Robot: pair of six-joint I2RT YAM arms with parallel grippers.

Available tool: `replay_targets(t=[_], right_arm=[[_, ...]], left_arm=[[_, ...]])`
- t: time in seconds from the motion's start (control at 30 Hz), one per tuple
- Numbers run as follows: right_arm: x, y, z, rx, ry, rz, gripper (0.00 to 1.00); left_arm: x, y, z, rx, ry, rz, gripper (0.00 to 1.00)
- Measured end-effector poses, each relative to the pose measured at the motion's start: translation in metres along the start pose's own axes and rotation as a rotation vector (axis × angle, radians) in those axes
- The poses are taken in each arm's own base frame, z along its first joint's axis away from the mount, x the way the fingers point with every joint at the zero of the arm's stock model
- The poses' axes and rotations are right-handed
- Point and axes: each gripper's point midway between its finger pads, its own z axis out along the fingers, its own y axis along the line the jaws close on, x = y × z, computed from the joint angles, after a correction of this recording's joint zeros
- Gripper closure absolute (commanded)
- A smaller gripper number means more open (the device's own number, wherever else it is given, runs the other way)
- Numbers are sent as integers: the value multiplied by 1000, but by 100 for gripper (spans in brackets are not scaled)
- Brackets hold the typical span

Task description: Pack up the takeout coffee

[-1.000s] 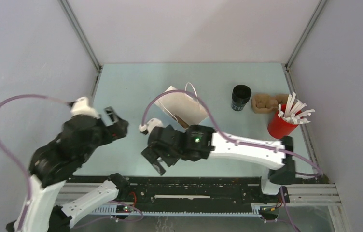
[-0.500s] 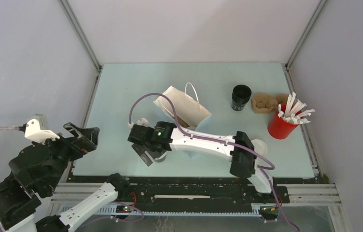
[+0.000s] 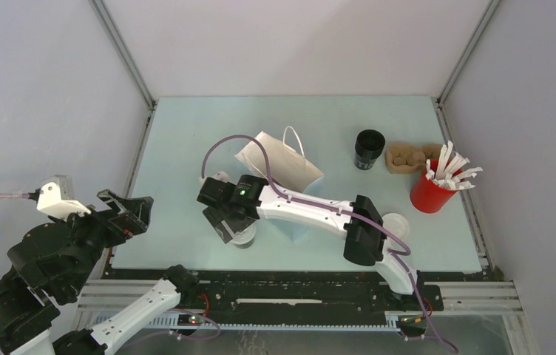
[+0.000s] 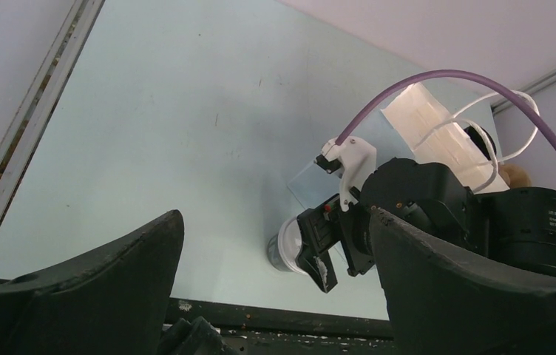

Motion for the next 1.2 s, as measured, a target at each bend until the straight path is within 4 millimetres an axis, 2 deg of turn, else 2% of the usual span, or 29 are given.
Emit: replay_targets(t=[0.23,0.47,0.87,1.1,1.2], right_arm=[[3,9,6,-23,17,-10,5],[4,7,9,-12,19,-19,8],[3,6,13,-1,18,-32,5],[2,5,14,5,14,-39,8],[1,6,15,3,11,-38,13]], left_arm=[[1,-1,0,5,3,2,0],[1,-1,0,7,5,2,0],[1,-2,-1,11,8,2,0],[2,-1,-1,9,12,5,0],[3,-1,-1,9,12,5,0]])
